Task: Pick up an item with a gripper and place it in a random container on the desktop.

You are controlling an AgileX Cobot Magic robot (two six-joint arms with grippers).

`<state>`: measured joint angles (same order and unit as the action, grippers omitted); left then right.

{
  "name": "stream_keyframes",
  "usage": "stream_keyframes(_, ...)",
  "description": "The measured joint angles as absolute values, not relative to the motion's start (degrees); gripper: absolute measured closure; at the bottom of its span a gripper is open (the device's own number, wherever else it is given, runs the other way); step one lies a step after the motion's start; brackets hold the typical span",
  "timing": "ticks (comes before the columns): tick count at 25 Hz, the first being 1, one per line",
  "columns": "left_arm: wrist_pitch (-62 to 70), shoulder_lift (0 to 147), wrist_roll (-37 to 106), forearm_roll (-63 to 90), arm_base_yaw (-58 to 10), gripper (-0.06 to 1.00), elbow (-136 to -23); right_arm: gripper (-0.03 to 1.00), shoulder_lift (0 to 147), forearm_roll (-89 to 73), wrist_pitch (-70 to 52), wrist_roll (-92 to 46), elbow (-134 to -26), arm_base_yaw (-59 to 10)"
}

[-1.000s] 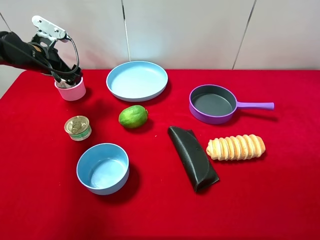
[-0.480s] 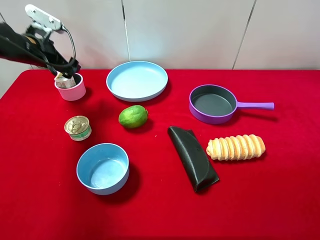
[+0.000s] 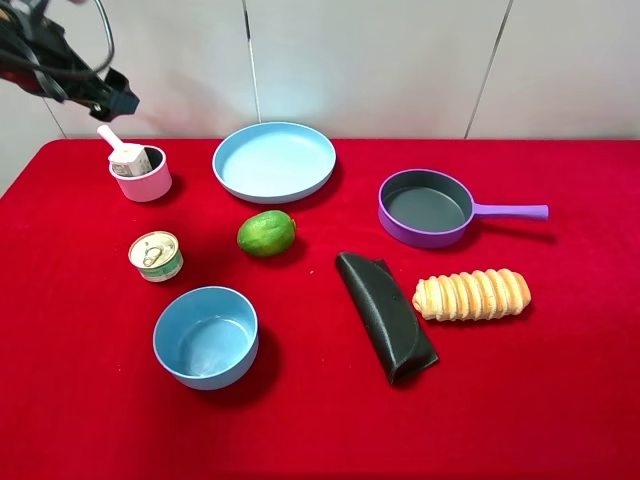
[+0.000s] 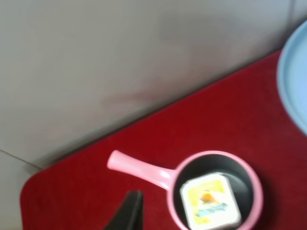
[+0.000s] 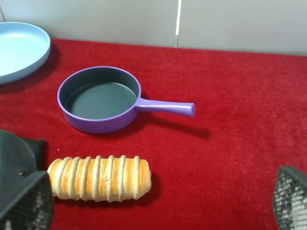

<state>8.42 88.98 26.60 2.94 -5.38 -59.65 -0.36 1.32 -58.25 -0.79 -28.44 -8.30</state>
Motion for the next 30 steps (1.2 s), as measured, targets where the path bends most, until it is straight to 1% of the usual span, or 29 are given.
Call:
stream_keyframes(7, 19.98, 78.63, 21.15, 2.94, -8.46, -0.05, -59.61, 0.27, -0.36, 1.32, -58.25, -0.79, -28.44, -8.30)
stream_keyframes(20, 47.07, 58.33, 14.98, 2.94, -8.59, -0.05, -59.61, 0.27, -0.36, 1.32, -58.25, -0.79, -28.44, -8.30)
stream_keyframes(30, 61.53, 43.72, 12.43, 2.98, -8.59, -0.05, -59.61, 0.27, -0.36, 1.32, -58.25, -0.79, -28.44, -8.30)
